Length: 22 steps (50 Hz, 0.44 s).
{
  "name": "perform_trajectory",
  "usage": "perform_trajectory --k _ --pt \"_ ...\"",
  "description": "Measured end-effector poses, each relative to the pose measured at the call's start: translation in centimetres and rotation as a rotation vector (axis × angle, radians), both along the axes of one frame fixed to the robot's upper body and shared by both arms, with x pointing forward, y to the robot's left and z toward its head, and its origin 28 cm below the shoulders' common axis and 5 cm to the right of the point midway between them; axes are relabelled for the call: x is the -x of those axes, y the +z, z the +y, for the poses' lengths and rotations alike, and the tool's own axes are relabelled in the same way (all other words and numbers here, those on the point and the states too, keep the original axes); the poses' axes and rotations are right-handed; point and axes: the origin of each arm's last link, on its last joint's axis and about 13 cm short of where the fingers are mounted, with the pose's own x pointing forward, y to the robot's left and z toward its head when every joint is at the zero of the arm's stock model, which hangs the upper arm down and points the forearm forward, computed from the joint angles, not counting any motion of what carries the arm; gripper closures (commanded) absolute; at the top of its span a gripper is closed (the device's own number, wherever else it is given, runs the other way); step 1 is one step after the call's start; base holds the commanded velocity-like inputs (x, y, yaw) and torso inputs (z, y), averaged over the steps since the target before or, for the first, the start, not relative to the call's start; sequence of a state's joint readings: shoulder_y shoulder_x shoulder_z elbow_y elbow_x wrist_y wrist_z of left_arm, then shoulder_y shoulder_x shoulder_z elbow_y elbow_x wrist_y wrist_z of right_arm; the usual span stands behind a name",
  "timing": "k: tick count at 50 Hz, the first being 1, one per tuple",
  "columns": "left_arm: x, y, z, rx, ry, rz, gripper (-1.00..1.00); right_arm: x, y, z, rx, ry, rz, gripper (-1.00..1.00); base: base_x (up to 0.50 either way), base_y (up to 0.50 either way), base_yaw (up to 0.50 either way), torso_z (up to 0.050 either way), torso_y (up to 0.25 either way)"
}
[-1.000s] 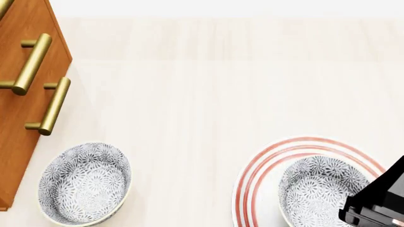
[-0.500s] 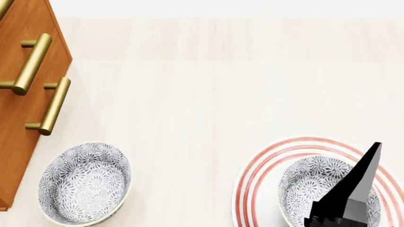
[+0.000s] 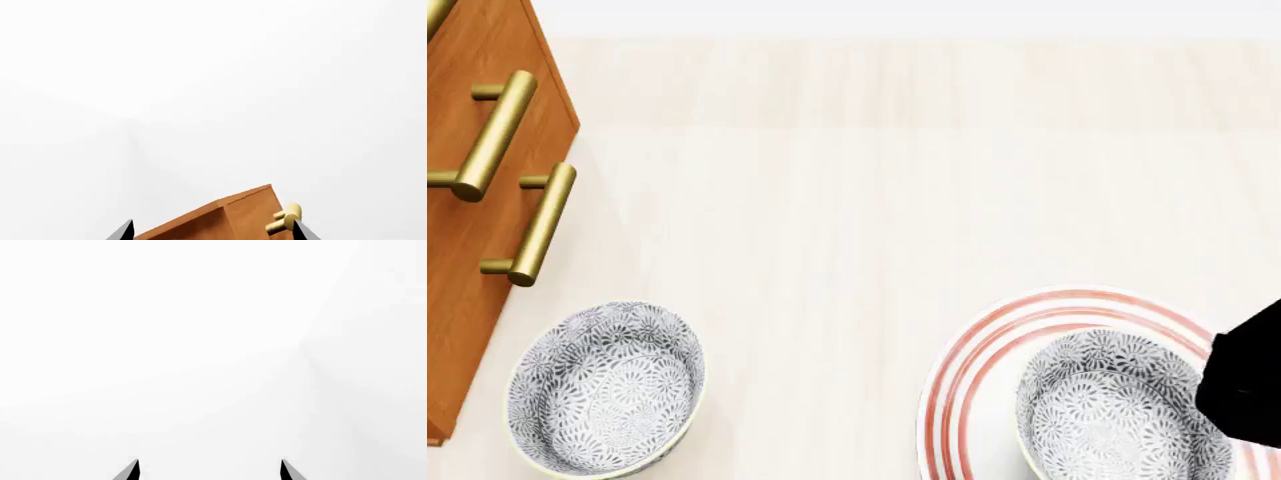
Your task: Pick up the bowl and put it in the front on the plate.
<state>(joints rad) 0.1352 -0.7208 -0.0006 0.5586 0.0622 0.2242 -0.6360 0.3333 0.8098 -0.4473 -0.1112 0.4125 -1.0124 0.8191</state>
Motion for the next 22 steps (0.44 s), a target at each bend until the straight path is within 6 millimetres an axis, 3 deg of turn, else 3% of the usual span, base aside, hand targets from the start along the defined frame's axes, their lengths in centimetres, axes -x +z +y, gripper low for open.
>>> perform_trajectory --k 9,22 --pt "1.0 1.9 1.2 0.003 0.047 -0.089 -1.0 0.4 1.8 -0.4 -0.03 -0.016 -0.087 -1.0 0.0 0.0 0.0 0.0 0.0" --pt "1.7 3.0 1.8 0.008 0.078 -0.148 -1.0 0.6 2.4 -0.6 -0.048 -0.034 -0.121 -1.0 0.0 0.0 0.0 0.0 0.0"
